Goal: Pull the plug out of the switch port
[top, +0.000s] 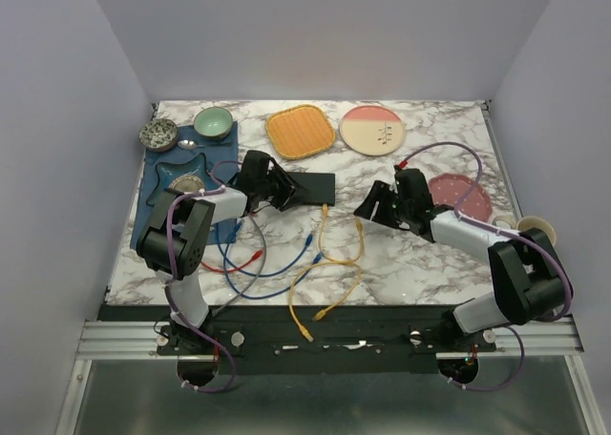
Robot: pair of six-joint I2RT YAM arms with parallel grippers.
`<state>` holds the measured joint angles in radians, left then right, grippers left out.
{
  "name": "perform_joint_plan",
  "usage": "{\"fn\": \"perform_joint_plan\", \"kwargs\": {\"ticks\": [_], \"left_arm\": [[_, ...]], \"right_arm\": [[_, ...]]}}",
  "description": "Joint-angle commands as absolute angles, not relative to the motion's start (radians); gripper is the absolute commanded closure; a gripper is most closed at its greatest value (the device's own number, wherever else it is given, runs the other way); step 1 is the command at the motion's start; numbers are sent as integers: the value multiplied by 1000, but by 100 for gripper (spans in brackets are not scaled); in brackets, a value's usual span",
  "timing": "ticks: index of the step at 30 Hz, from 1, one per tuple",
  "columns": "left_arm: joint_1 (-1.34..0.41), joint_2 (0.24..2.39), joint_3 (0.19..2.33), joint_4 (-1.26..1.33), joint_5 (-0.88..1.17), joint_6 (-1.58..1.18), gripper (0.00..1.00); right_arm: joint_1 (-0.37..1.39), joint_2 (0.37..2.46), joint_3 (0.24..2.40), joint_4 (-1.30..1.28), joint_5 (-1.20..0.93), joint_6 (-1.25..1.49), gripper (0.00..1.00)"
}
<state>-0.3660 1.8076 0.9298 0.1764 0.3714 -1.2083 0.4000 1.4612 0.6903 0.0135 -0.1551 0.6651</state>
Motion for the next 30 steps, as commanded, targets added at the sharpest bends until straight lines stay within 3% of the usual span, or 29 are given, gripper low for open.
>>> {"fn": "perform_joint_plan", "kwargs": {"ticks": [1, 6, 11, 18, 30], "left_arm": [[-359, 1827, 1020, 157, 365, -1177, 50], [-350, 1855, 1118, 95, 356, -1121, 50], [-333, 1911, 1160, 49, 359, -1095, 50], [-322, 1965, 1147, 38, 367, -1086, 50], [-336, 1988, 1098, 6, 374, -1068, 50]], "right_arm": [[400, 1541, 762, 185, -351, 716, 32], [408, 1672, 813, 337, -471, 820, 44], [422, 1822, 880, 362, -534, 867, 49], [431, 1905, 966, 249, -528, 842, 66], [425, 2013, 1129, 120, -456, 815, 67]]}}
